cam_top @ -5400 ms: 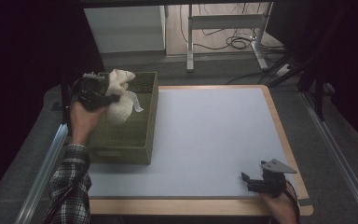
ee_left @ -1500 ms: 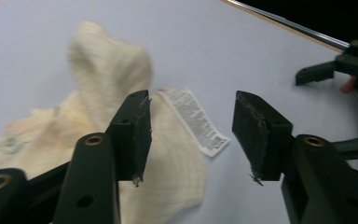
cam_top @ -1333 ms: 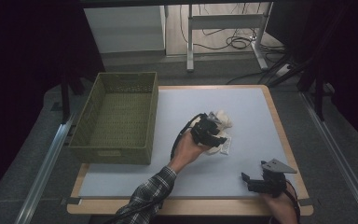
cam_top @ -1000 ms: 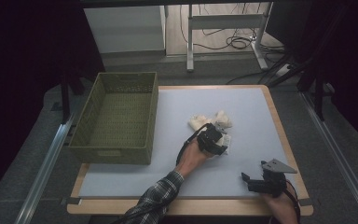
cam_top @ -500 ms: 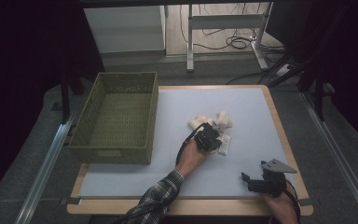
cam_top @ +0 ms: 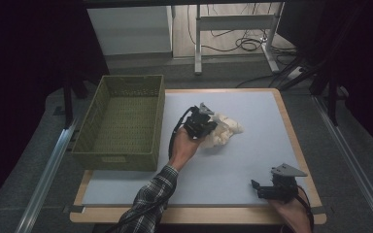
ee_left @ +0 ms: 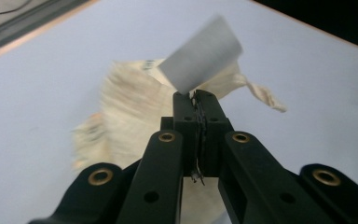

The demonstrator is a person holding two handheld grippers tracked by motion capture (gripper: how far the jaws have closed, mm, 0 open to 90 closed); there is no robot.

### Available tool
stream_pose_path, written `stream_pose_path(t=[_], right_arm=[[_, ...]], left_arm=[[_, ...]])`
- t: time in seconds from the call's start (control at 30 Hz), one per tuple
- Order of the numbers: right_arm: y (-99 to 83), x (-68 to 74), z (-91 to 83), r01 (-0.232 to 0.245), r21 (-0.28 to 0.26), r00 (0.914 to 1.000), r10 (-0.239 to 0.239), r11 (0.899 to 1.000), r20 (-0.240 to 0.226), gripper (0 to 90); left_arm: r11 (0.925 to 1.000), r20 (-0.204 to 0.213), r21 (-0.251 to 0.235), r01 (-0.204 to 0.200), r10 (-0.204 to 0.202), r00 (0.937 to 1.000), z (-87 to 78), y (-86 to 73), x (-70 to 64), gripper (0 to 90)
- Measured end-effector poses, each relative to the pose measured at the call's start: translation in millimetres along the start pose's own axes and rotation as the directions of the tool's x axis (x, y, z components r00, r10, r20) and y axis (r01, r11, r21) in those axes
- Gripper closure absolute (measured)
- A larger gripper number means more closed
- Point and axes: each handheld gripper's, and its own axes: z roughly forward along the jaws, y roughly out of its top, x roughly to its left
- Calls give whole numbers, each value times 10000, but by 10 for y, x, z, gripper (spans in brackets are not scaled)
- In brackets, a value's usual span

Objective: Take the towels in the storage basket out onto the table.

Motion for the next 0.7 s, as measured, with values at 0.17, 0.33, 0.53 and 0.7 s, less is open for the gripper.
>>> stream_pose_path(t=[0.17, 0.33, 0.53, 0.7], right_arm=[[114, -34, 14, 36, 519, 9995, -20, 9986, -306, 151], [339, -123, 134, -5, 244, 9934, 33, 9997, -1147, 365], [646, -269, 383, -216, 79, 9781, 228, 9997, -2071, 482], [907, -331, 687, -73, 14, 9751, 74, 10000, -2215, 510]], left_arm=[[9990, -995, 379, 245, -206, 9948, -43, -96, 197, 879], [9974, -1532, 686, 224, -116, 9881, -45, -140, 266, 877], [9962, -1919, 818, 313, -151, 9813, -60, -170, 340, 878], [9954, -1920, 888, 354, -177, 9812, -41, -179, 358, 878]])
